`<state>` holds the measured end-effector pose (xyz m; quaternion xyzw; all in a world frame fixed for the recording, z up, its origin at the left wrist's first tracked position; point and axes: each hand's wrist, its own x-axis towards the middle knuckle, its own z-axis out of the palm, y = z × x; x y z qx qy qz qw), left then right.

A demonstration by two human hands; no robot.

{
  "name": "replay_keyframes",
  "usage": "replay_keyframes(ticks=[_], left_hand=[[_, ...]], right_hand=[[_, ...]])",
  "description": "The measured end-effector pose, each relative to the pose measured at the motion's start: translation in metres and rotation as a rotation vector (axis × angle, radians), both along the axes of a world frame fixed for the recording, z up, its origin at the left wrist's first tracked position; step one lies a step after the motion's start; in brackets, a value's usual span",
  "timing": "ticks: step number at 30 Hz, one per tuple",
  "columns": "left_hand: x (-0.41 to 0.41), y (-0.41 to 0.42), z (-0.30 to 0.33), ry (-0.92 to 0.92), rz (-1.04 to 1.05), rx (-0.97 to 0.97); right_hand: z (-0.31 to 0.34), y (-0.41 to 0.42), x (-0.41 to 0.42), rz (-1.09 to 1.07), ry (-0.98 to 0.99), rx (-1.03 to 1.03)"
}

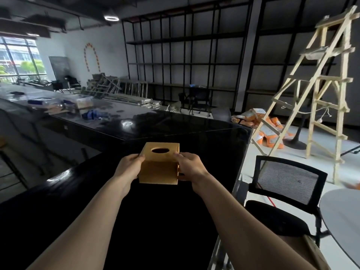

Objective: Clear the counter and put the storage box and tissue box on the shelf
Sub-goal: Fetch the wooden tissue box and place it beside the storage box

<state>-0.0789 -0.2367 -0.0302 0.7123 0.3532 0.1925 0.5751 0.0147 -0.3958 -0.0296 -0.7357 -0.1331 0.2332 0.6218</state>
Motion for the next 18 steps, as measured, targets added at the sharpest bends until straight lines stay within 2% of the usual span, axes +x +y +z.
replay_keyframes(ticks=[6, 13, 18], left_hand=[[0.005, -0.023, 0.016, -0.058, -0.049, 0.000], [0.019, -0.079, 0.071, -0.204, -0.231, 0.110], [0.021, -0.145, 0.085, -0.340, -0.418, 0.147]], right_hand=[[0.011, -0.027, -0.003, -0.163, -0.089, -0.032], [0.059, -0.097, -0.024, -0.481, -0.220, 0.123], [0.078, -0.169, -0.054, -0.663, -0.280, 0.202]])
